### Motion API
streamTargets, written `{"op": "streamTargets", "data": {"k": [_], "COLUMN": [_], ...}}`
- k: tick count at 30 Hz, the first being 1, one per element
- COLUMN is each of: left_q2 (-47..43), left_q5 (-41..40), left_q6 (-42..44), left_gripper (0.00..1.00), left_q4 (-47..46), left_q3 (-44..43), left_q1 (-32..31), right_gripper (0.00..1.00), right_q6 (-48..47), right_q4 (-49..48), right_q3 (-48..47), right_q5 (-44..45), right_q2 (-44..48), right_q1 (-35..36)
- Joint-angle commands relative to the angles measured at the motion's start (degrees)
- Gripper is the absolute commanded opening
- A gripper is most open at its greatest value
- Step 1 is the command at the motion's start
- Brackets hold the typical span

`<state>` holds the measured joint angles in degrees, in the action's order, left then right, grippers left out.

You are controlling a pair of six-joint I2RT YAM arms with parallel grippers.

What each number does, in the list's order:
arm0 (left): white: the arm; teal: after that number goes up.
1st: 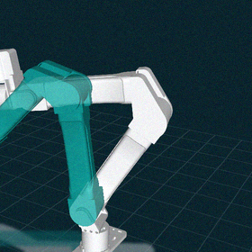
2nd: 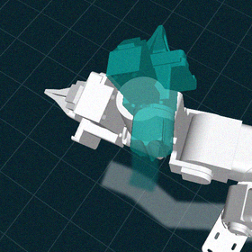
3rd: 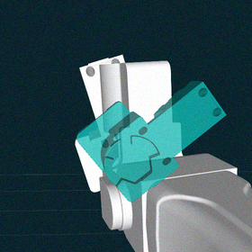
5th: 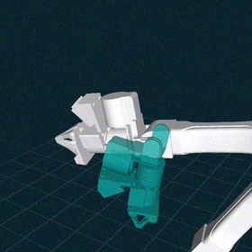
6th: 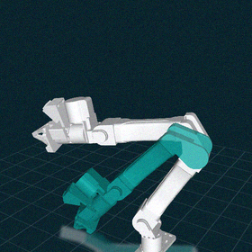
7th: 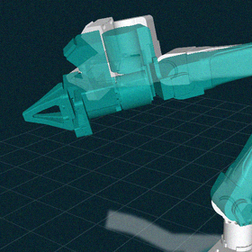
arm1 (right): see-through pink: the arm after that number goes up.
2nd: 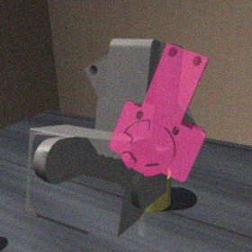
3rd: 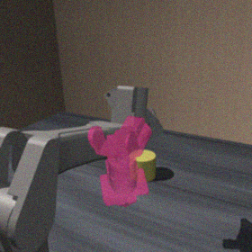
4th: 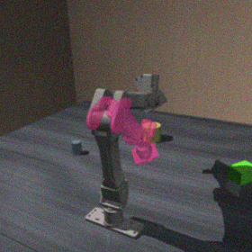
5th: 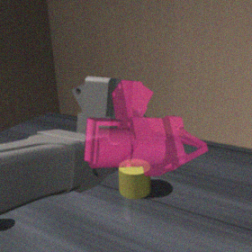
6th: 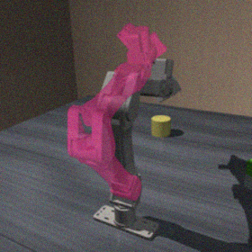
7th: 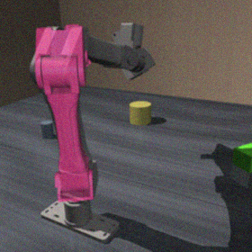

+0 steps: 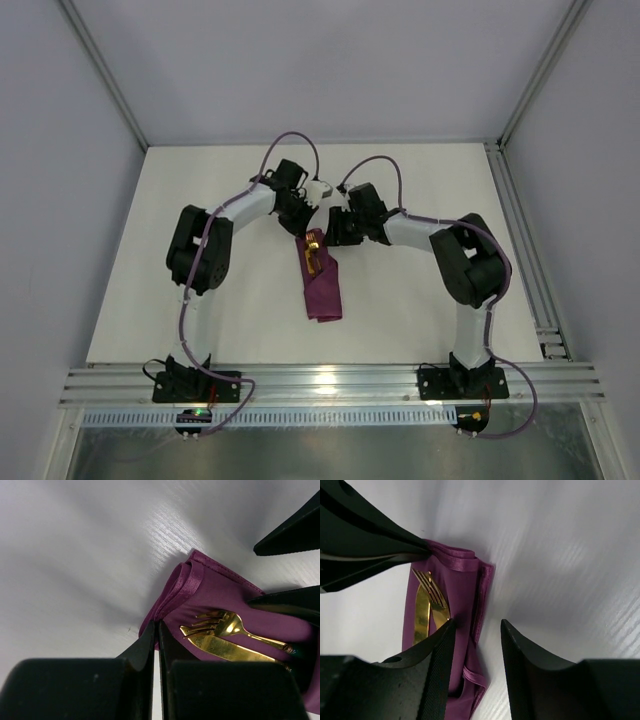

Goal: Fold the napkin into a case and place the utensils inside
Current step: Place the smaller rectangle-folded napkin at the corner of the board.

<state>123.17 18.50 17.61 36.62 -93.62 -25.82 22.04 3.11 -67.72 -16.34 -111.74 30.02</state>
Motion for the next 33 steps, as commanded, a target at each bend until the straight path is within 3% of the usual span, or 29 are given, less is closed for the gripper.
{"op": "streamTargets", "data": {"k": [1, 11, 16, 17, 19, 20, 23, 29, 33], "left_q2": [1.19, 2.6, 1.9, 1.81, 0.84, 0.4, -2.05, -9.34, -13.3], "left_q5": [-3.02, -5.22, -8.3, -9.09, -11.2, -11.82, -15.06, -21.84, -22.72], "left_q6": [1.29, 0.5, 0.32, 0.41, 0.41, 0.41, 0.5, 1.2, 1.55], "left_gripper": [0.0, 0.04, 0.11, 0.15, 0.23, 0.31, 0.43, 0.52, 0.52], "left_q4": [1.52, 1.35, 1.26, 1.26, 1.43, 1.7, 1.87, 1.17, 1.08], "left_q3": [-1.82, -3.14, -3.76, -3.76, -3.76, -3.85, -3.5, -0.25, 2.65], "left_q1": [-0.37, -1.16, -1.16, -1.16, -1.16, -1.16, -1.16, -0.9, -0.2], "right_gripper": [0.45, 0.36, 0.17, 0.09, 0.04, 0.04, 0.04, 0.04, 0.04], "right_q6": [4.67, 7.57, 9.24, 9.94, 10.47, 10.74, 11.36, 10.92, 10.21], "right_q4": [-5.05, -6.1, -6.54, -6.37, -5.67, -5.58, -5.58, -4.26, -3.47], "right_q3": [-2.15, -4.61, -5.23, -4.96, -4.61, -4.35, -2.07, 3.2, 5.41], "right_q5": [-3.26, -4.58, -5.11, -4.67, -3.35, -3.0, -2.03, 0.25, 0.25], "right_q2": [-1.19, -6.46, -7.96, -7.79, -7.18, -6.91, -5.33, -0.24, 2.14], "right_q1": [-0.93, -1.72, -1.98, -2.33, -2.86, -3.56, -4.62, -8.74, -12.7]}}
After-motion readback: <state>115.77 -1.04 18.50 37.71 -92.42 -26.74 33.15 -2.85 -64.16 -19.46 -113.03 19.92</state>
